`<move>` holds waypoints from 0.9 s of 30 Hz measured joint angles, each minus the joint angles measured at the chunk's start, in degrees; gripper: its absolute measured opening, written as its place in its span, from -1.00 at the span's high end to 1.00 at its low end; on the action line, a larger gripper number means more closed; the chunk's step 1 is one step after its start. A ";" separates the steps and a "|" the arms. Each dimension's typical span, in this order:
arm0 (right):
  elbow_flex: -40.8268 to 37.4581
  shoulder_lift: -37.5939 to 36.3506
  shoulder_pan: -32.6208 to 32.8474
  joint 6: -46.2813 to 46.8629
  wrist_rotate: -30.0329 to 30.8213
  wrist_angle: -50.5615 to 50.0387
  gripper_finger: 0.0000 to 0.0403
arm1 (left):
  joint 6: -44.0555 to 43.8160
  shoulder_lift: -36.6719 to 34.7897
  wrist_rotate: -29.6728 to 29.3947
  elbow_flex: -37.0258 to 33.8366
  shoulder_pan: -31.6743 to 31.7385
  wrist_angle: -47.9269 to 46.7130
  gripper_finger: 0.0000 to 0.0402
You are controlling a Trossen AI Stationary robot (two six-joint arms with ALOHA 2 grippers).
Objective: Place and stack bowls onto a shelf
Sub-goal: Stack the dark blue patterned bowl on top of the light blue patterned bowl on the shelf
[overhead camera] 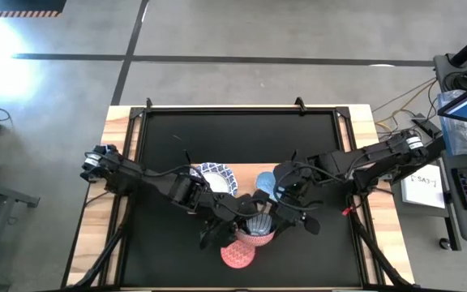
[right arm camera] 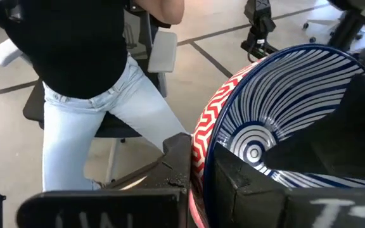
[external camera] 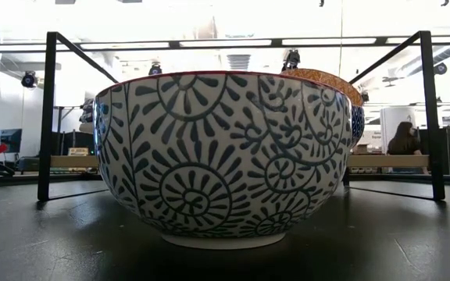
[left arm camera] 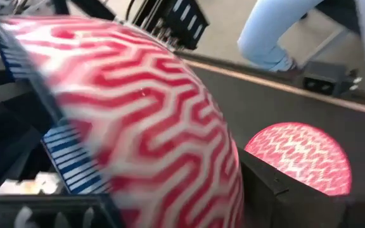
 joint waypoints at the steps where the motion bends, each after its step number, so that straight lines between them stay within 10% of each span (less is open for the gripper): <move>1: 0.00 -0.20 -0.27 0.15 -0.06 -0.34 0.92 | 0.06 0.00 -0.33 0.00 0.24 0.07 0.46; 27: 0.07 -3.66 -10.24 4.10 -1.32 -12.91 0.93 | 2.33 0.02 -0.86 0.00 8.35 0.76 0.46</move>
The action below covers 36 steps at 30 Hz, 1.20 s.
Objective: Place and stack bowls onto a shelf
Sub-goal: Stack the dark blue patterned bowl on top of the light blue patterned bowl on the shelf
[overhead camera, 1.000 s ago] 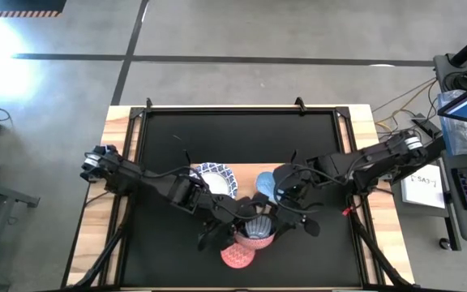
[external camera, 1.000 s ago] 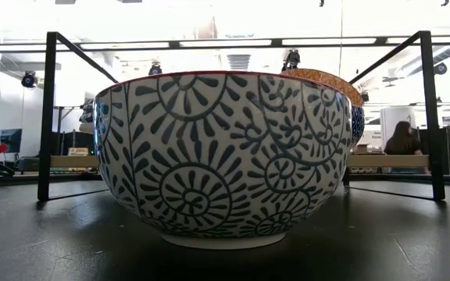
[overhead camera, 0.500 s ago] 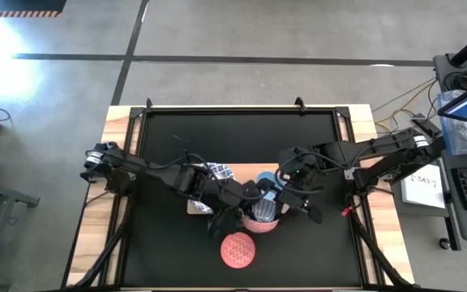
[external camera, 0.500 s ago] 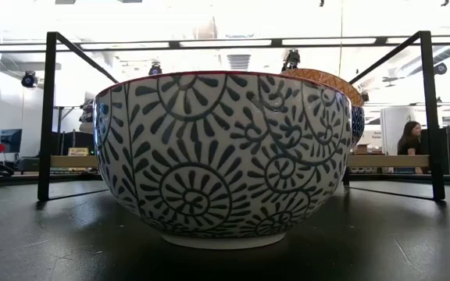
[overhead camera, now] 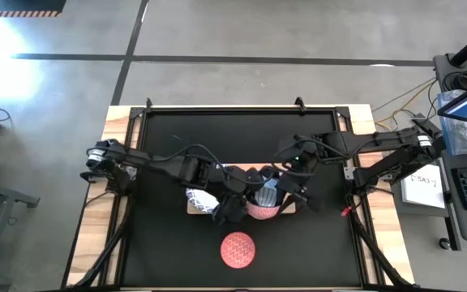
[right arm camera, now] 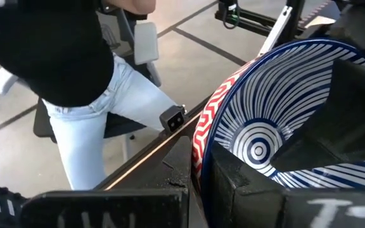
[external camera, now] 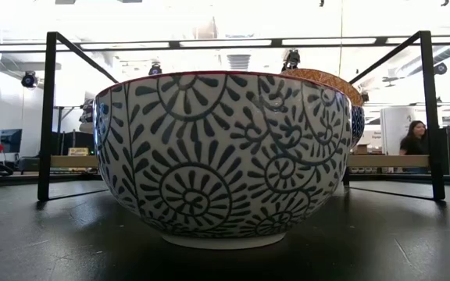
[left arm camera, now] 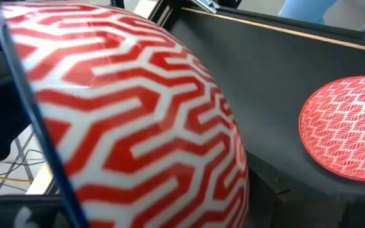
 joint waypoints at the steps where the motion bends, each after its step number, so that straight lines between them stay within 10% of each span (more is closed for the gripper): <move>1: 0.00 -0.19 -0.23 0.39 0.00 -0.07 0.93 | -0.02 0.00 0.03 0.00 0.19 0.00 0.46; 36: -0.28 0.14 -4.90 4.99 10.12 -10.64 0.94 | -15.82 -0.35 -8.98 3.52 -0.97 -4.71 -0.30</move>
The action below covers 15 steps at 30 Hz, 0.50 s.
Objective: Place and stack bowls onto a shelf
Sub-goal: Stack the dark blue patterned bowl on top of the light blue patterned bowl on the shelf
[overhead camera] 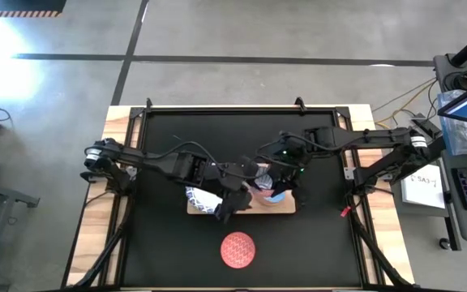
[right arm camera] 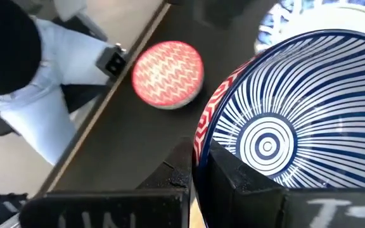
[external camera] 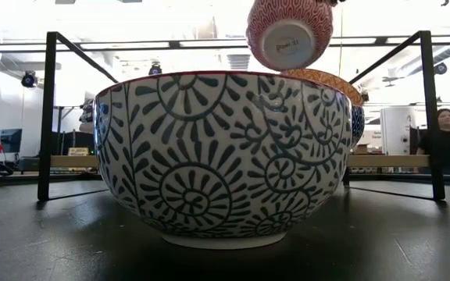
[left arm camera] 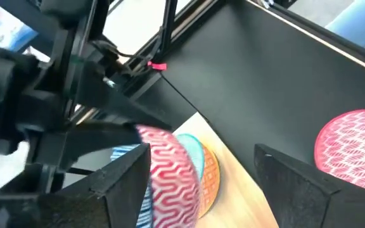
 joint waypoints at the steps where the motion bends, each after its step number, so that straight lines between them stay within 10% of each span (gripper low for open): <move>1: 0.00 -0.12 0.00 0.23 1.00 -0.16 0.94 | -0.04 0.00 0.00 0.15 0.00 -0.25 -0.30; 15: -2.81 -0.55 0.10 5.75 13.88 -5.70 0.94 | -11.78 0.04 0.09 0.46 -2.06 -2.06 -0.30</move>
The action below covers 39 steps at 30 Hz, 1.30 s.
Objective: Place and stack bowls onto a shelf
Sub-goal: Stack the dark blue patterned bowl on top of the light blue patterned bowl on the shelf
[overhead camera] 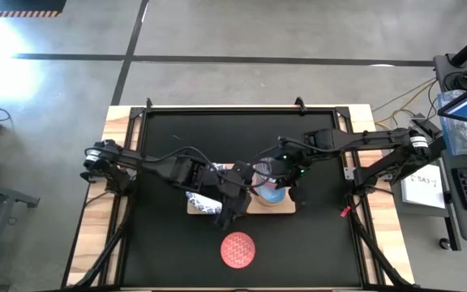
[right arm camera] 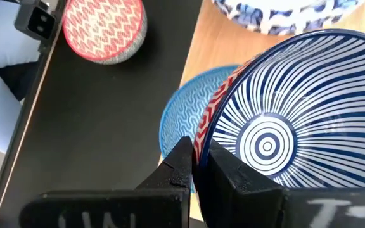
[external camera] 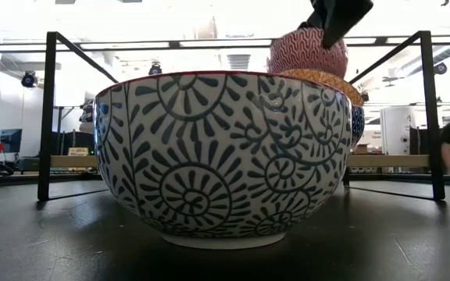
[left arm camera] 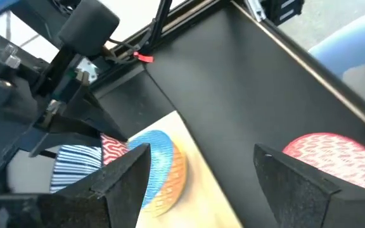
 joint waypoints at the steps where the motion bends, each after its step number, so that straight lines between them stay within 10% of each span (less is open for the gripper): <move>1: -0.50 0.00 0.03 0.24 0.02 0.08 0.94 | -0.76 0.00 0.00 0.00 -0.38 -0.20 -0.30; 24: -5.74 2.11 6.59 4.55 2.17 6.01 0.93 | -11.03 0.20 0.02 -0.15 -2.44 -1.99 -0.30; 39: -4.01 2.33 8.01 5.56 14.34 5.50 0.51 | -13.97 0.28 0.02 -0.20 -2.64 -3.60 -0.30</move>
